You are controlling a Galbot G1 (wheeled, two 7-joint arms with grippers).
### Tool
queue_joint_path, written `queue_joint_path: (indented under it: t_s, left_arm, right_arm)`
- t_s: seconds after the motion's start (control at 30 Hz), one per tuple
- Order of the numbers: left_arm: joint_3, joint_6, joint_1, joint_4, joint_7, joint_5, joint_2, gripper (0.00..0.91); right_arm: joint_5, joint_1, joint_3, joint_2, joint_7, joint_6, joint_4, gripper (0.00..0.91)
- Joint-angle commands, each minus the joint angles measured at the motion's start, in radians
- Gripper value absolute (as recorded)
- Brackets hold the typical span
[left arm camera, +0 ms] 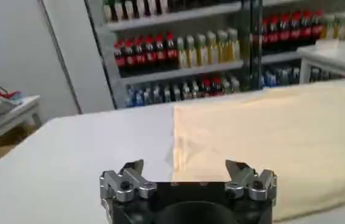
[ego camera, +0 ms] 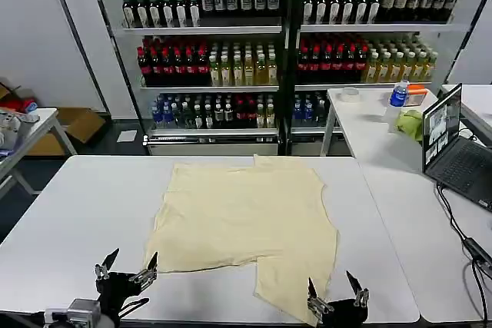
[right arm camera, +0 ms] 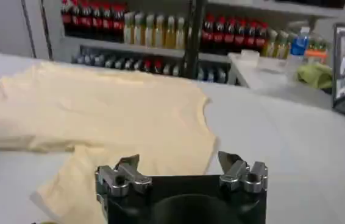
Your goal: Fold and organize the clothes.
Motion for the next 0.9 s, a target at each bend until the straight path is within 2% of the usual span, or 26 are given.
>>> queue_joint_path:
  t_s: [0.03, 0.27, 0.4, 0.6, 0.67, 0.73, 0.8, 0.87, 0.9]
  left_arm:
    - [0.011, 0.07, -0.036, 0.052, -0.008, -0.008, 0.04, 0.907]
    - [0.029, 0.071, -0.071, 0.099, -0.001, -0.021, 0.072, 0.907]
    - [0.036, 0.07, -0.09, 0.116, 0.004, -0.033, 0.086, 0.907]
    - [0.047, 0.071, -0.118, 0.155, 0.007, -0.089, 0.087, 0.897]
    - [0.05, 0.071, -0.124, 0.167, 0.007, -0.103, 0.086, 0.846]
    - [0.055, 0.072, -0.129, 0.179, 0.009, -0.118, 0.085, 0.756]
    - [0.057, 0.072, -0.131, 0.184, 0.009, -0.125, 0.085, 0.564]
    - [0.059, 0.072, -0.139, 0.2, 0.011, -0.136, 0.086, 0.494]
    - [0.06, 0.072, -0.141, 0.205, 0.011, -0.139, 0.086, 0.393]
  right_arm:
    - [-0.043, -0.023, -0.032, 0.009, 0.007, -0.022, -0.041, 0.907]
    - [-0.048, -0.019, -0.048, 0.022, 0.002, -0.02, -0.038, 0.907]
    - [-0.101, 0.001, -0.081, 0.042, 0.003, -0.01, -0.067, 0.907]
    - [-0.113, 0.007, -0.109, 0.051, 0.006, -0.011, -0.089, 0.907]
    - [-0.107, 0.012, -0.108, 0.052, 0.007, -0.012, -0.096, 0.907]
    - [-0.091, 0.017, -0.106, 0.054, 0.013, -0.016, -0.101, 0.907]
    - [-0.075, 0.019, -0.103, 0.053, 0.014, -0.02, -0.101, 0.907]
    - [-0.067, 0.018, -0.102, 0.053, 0.014, -0.025, -0.099, 0.907]
    - [-0.061, 0.016, -0.101, 0.052, 0.014, -0.027, -0.096, 0.907]
